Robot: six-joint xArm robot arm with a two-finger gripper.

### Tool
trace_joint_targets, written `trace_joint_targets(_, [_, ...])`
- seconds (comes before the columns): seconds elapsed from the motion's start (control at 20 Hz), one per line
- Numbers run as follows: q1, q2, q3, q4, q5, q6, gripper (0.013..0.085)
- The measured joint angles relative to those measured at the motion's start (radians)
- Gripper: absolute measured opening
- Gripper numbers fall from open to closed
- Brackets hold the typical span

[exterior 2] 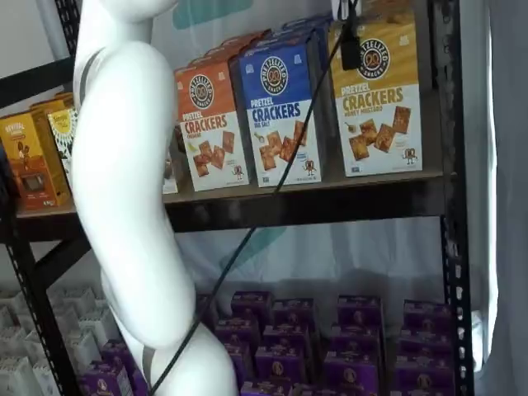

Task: Retrieve the yellow and white box located on the top shelf, the sixth one from the left

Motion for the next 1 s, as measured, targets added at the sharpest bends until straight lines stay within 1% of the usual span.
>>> trace_joint_targets(0.1, [-0.002,-0.003,-0.002,-0.002,0.006,-0.002,0.057])
trace_joint_targets(0.25, [-0.006,-0.024,0.018,-0.008,-0.003,-0.009,0.057])
trace_joint_targets(0.4, [-0.018,-0.054,0.044,-0.001,-0.003,-0.019,0.057])
trace_joint_targets(0.55, [-0.034,-0.087,0.064,0.006,0.022,-0.028,0.057])
trace_joint_targets(0.75, [-0.056,-0.153,0.109,0.004,0.044,-0.047,0.057])
trace_joint_targets(1.0, [-0.088,-0.237,0.161,-0.002,0.099,-0.074,0.057])
